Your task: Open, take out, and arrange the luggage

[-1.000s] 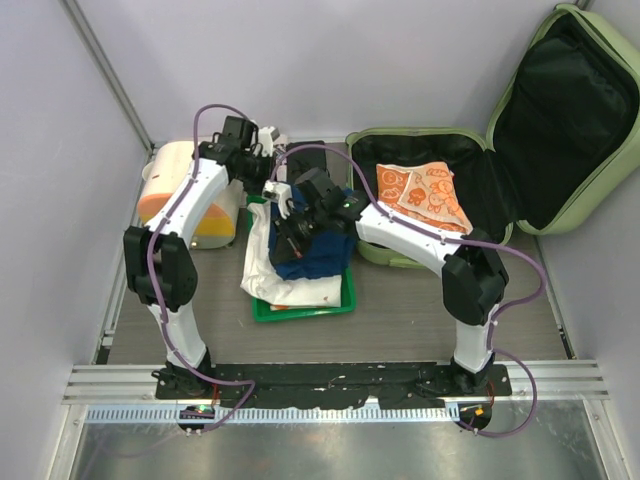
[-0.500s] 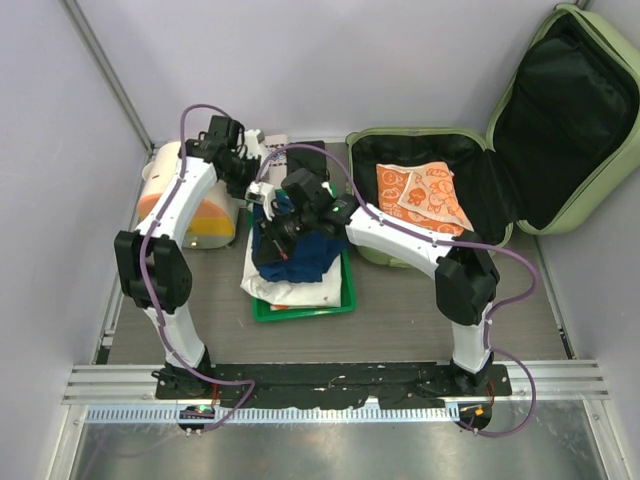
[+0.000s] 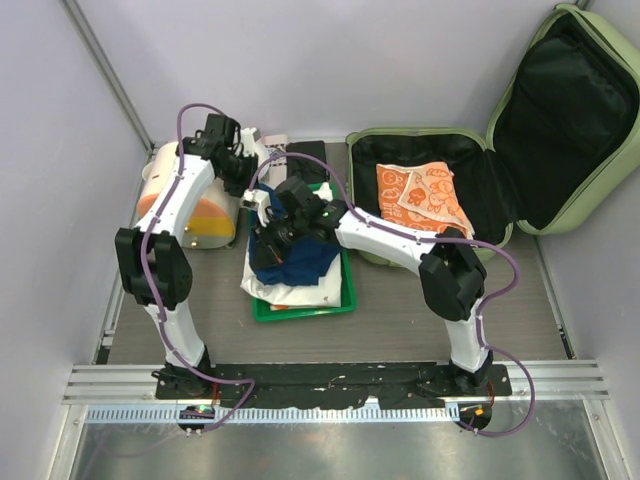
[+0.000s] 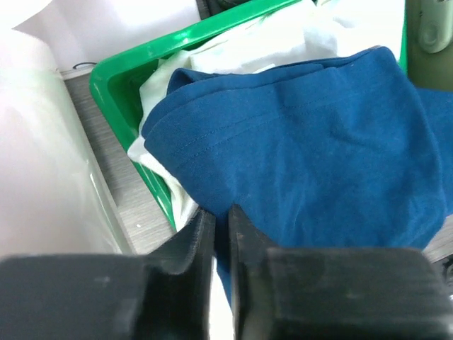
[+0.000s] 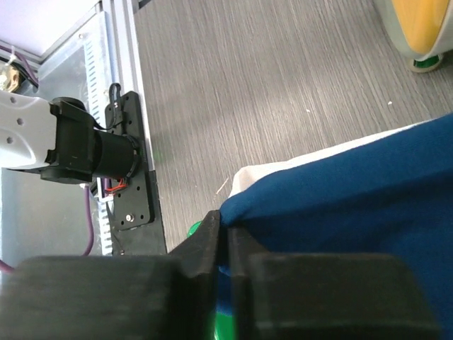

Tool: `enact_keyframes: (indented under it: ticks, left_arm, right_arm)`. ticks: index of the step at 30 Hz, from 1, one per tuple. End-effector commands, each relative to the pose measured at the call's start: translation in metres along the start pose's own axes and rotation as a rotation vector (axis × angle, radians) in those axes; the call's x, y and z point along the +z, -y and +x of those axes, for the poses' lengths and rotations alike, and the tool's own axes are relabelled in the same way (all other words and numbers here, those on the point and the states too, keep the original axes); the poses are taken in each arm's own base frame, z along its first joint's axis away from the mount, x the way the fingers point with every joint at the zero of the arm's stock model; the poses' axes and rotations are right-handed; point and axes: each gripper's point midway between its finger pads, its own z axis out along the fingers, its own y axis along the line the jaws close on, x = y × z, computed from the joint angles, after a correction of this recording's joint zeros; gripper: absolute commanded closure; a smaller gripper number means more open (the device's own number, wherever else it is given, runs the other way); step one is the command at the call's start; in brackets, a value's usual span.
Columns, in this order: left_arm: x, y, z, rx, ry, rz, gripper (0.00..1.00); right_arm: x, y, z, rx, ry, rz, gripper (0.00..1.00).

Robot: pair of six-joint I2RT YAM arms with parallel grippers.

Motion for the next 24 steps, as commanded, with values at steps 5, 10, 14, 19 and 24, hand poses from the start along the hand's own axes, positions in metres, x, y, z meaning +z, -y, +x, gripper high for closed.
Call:
enact_keyframes:
  ticks: [5, 10, 14, 19, 24]
  left_arm:
    - [0.001, 0.005, -0.038, 0.025, 0.117, 0.032, 0.5]
    - [-0.035, 0.015, -0.058, 0.073, 0.191, 0.033, 0.33]
    - [-0.063, 0.037, -0.067, 0.188, 0.265, 0.117, 0.27]
    - [-0.07, 0.047, -0.059, 0.249, 0.287, 0.169, 0.26]
    - [-0.071, 0.054, -0.053, 0.249, 0.267, 0.212, 0.26]
  right_arm:
    - [-0.019, -0.01, -0.01, -0.042, 0.002, -0.011, 0.37]
    - [-0.073, -0.007, -0.041, -0.019, 0.057, 0.022, 0.27]
    - [-0.15, 0.034, -0.065, 0.052, 0.14, 0.142, 0.27]
    - [-0.26, 0.108, -0.031, 0.212, 0.178, 0.397, 0.27]
    - [-0.293, 0.128, 0.034, 0.319, 0.064, 0.456, 0.2]
